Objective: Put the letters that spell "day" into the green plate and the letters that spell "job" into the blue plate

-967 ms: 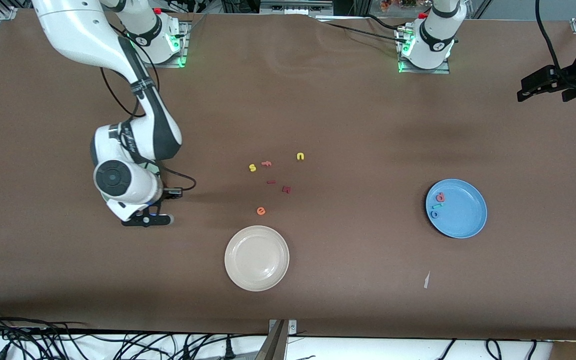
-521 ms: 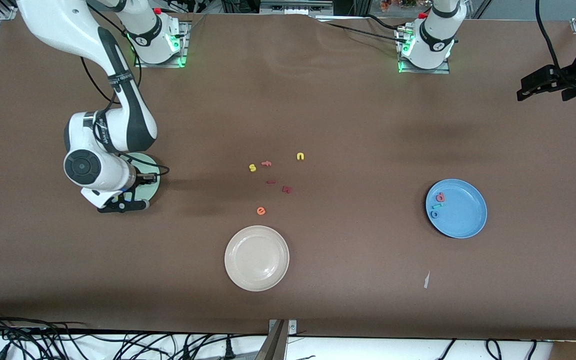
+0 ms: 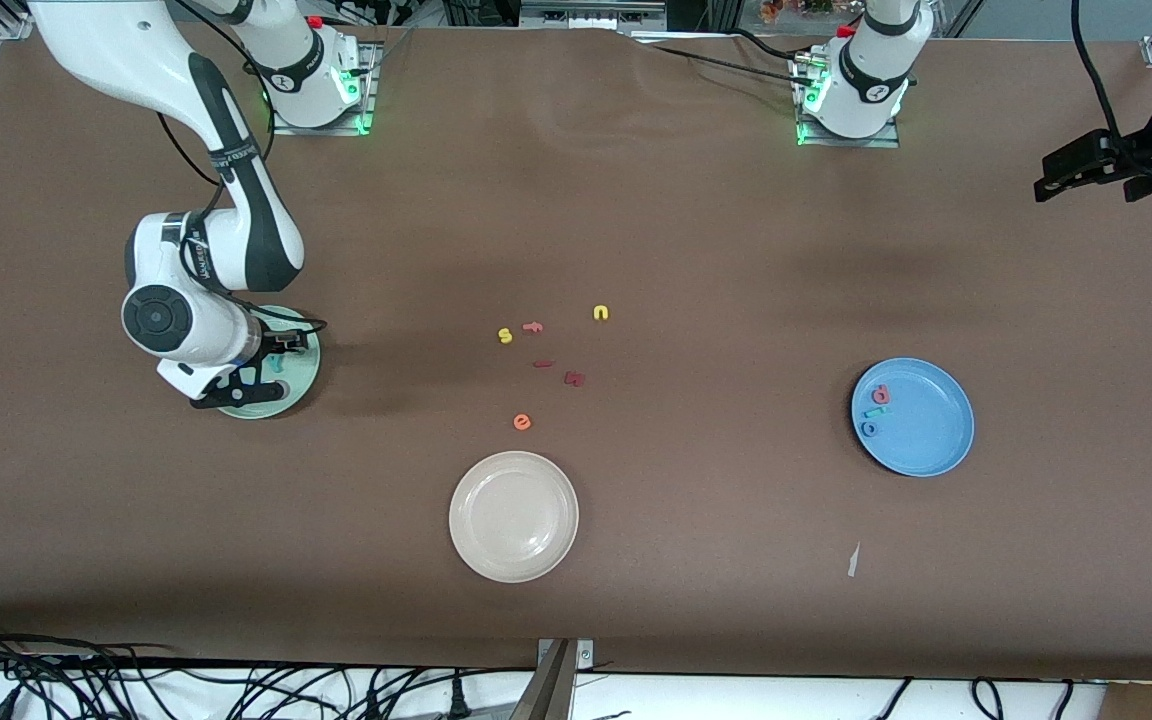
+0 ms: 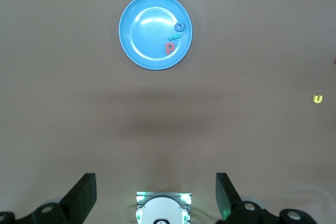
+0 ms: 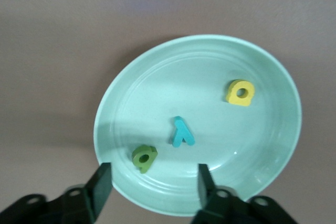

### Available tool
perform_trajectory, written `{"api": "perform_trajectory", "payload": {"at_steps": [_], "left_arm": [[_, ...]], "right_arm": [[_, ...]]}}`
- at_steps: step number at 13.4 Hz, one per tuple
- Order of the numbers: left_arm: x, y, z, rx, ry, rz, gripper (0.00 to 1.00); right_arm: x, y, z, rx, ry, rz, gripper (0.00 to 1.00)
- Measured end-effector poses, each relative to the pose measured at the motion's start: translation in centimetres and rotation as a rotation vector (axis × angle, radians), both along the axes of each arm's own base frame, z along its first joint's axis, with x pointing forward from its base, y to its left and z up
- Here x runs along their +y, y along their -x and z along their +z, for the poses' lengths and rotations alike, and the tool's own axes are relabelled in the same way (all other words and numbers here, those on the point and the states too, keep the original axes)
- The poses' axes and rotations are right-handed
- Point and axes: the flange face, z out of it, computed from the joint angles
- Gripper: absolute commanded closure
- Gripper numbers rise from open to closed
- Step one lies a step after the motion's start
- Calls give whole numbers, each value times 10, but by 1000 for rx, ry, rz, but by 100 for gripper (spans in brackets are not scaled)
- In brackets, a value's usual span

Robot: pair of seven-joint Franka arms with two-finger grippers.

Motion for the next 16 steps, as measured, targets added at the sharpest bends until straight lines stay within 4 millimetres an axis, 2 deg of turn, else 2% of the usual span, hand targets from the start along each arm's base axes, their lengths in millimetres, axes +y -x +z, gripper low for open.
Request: {"api": "perform_trajectory", "payload": {"at_steps": [6, 12, 14, 16], "left_arm": [[10, 0, 0, 0, 0, 18, 0], [10, -2, -4, 6, 1, 18, 0], [10, -3, -4, 6, 1, 18, 0], [10, -3, -3, 6, 1, 18, 0]], "right_arm": [[21, -34, 105, 43, -5, 0, 0], [41, -55, 181, -47, -82, -1, 0], [46, -50, 225, -122, -95, 32, 0], [31, -32, 279, -228, -103, 36, 0]]}}
